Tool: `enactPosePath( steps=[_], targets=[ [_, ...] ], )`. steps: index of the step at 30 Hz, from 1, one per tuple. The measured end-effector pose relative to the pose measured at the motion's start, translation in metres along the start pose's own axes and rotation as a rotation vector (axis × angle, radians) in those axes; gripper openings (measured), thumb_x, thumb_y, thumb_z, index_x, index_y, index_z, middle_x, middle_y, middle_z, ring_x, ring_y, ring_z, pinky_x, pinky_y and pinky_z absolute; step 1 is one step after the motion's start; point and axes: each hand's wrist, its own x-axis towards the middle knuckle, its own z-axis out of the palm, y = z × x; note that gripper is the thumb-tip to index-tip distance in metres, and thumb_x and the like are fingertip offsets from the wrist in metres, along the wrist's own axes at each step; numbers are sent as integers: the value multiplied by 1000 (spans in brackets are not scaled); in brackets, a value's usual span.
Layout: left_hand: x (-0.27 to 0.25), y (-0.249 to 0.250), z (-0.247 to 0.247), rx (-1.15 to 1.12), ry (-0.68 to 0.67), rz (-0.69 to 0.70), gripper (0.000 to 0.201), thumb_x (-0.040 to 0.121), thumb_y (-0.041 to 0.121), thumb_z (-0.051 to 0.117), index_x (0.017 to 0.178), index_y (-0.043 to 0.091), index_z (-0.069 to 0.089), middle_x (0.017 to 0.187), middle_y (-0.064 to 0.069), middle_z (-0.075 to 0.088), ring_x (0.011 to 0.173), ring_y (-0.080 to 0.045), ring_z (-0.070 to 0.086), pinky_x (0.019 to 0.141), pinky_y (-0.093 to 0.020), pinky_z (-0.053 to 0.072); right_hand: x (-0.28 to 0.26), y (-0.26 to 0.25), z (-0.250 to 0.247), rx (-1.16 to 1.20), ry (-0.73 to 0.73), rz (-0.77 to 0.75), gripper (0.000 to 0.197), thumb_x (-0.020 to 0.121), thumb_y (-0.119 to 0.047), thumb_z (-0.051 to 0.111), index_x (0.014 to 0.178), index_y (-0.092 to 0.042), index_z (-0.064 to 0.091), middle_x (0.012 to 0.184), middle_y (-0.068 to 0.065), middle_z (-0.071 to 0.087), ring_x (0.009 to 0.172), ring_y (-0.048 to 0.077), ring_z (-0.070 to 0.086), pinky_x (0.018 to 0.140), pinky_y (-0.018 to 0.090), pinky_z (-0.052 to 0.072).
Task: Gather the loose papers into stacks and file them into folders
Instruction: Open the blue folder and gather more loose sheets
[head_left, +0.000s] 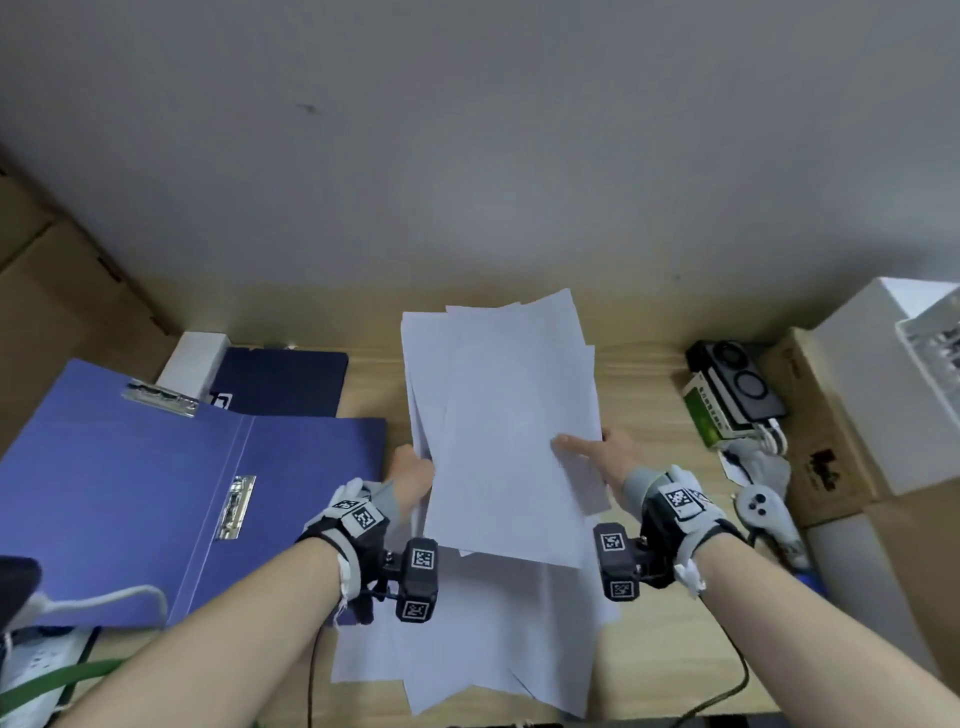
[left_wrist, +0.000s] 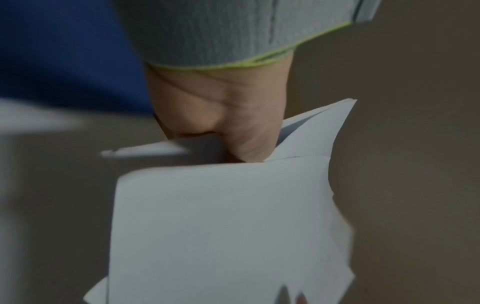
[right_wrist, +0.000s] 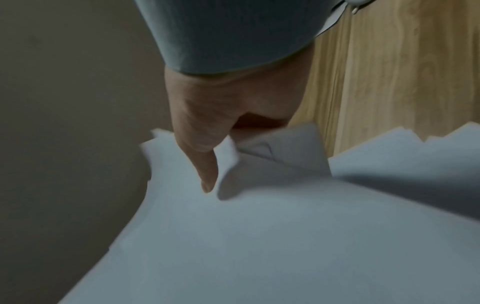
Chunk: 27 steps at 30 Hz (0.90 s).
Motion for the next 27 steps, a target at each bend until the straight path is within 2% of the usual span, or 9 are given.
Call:
enactPosePath(
  steps=[5,9,10,12,15,17,22,24,27],
  targets=[
    [-8,8,11,-63,-88,28,38,79,13,64,113,-5,61,113,-22,67,101,-33,65,95,-49,53,-13,6,6,42,8,2,35,74,-10,83,103,-7,64,95,10,71,77,22,68,69,32,55],
    [-21,33,-2,-380,-239,-27,57,80,64,58,120,23,66,116,1,70,105,-19,64,101,-43,45,-21,-9,-2,65,20,-97,28,69,-2,84,93,-7,69,85,8,73,68,20,69,55,25,55],
    [-29,44,-5,-416,-277,-2,58,81,64,59,122,24,64,118,3,70,110,-19,64,104,-42,43,-22,-17,-1,79,32,-133,29,68,1,84,92,-7,70,83,7,73,68,21,69,54,25,55],
    [-52,72,-9,-360,-263,174,40,89,33,68,121,11,64,121,-5,69,111,-24,65,103,-43,46,-23,-36,-1,141,40,-213,31,64,5,84,90,-6,71,83,8,73,69,23,69,58,28,57],
    [-69,107,-18,-278,-72,358,26,87,-2,65,112,5,65,105,-6,69,90,-18,68,79,-29,54,-28,-66,-3,231,52,-346,31,64,9,82,90,-4,71,76,0,74,62,11,68,59,25,55],
    [-71,121,-29,-324,-46,422,22,84,-3,69,104,7,67,93,0,70,76,-5,68,67,-17,55,-31,-79,-7,258,31,-411,26,66,8,82,85,-6,72,73,-4,75,63,8,68,59,23,55],
    [-70,99,-40,-256,-79,422,23,76,0,79,96,8,71,74,13,73,67,6,69,62,-7,52,-33,-58,-3,169,-50,-432,27,69,4,82,91,-8,72,81,-5,76,73,7,70,67,21,56],
    [-69,79,-36,-221,-61,364,22,74,3,81,93,9,71,81,6,74,67,2,69,61,-11,54,-32,-39,4,131,-61,-402,25,71,5,80,87,-11,71,73,-11,75,69,0,68,65,16,53],
    [-67,57,-27,-190,-95,284,21,68,11,84,87,9,76,85,-10,76,72,-16,71,67,-36,58,-32,-16,15,69,-52,-343,20,73,6,79,79,-11,71,60,-16,70,57,-4,62,59,14,49]
  ],
)
